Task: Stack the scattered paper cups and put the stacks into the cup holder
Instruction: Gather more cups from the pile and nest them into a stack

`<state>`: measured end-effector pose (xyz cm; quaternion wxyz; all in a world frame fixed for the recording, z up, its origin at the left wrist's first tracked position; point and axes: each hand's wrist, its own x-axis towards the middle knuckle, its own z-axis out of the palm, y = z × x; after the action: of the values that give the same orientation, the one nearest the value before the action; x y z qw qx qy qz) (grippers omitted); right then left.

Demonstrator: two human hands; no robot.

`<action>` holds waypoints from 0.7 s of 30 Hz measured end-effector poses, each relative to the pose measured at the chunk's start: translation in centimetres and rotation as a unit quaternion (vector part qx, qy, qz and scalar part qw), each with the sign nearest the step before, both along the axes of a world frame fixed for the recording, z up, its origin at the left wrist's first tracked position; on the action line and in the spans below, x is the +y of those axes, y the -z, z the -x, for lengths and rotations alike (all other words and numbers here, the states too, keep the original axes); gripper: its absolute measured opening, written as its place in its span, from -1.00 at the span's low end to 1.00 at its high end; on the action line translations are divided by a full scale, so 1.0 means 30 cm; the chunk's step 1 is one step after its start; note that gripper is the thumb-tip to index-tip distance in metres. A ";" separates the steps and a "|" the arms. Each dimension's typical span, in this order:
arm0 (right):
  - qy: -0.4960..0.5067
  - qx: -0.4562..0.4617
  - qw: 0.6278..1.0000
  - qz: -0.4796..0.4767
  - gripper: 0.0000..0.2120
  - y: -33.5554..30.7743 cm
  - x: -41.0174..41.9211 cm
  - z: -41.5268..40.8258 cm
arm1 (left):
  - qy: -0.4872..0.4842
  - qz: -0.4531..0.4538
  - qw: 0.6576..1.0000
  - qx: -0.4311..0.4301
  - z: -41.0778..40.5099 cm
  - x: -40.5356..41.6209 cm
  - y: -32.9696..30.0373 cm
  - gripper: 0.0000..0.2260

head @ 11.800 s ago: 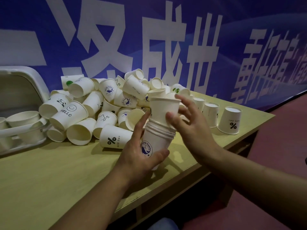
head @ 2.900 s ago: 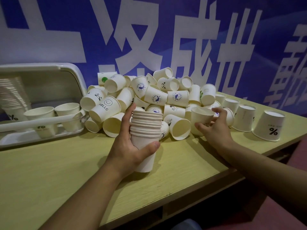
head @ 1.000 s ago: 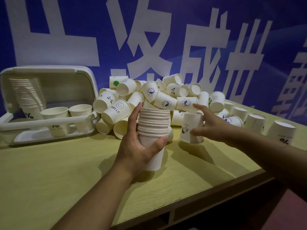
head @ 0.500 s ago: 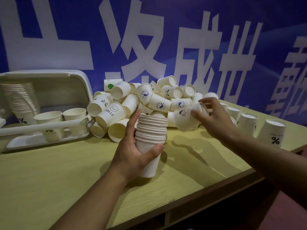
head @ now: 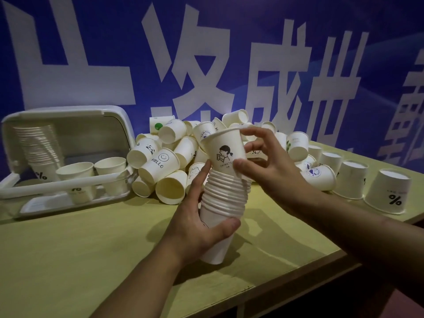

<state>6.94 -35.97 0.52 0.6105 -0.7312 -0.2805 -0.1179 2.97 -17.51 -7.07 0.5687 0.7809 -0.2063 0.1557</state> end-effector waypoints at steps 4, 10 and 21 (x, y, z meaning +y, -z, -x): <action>-0.009 0.003 1.000 0.030 -0.29 -0.005 0.000 -0.002 | -0.007 0.003 1.000 0.005 -0.001 0.003 -0.001 -0.09; -0.010 -0.012 0.999 0.042 -0.53 0.031 0.001 -0.002 | -0.061 0.019 0.998 0.010 -0.003 0.006 -0.001 -0.04; 0.081 -0.105 0.918 0.375 -0.39 0.146 0.010 -0.110 | -0.318 0.024 0.946 -0.061 -0.023 0.063 -0.019 -0.10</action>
<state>10.23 -35.68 -3.85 0.2470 -0.9102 -0.3063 -0.1296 3.65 -15.63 -6.49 0.4948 0.7808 0.0218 0.3808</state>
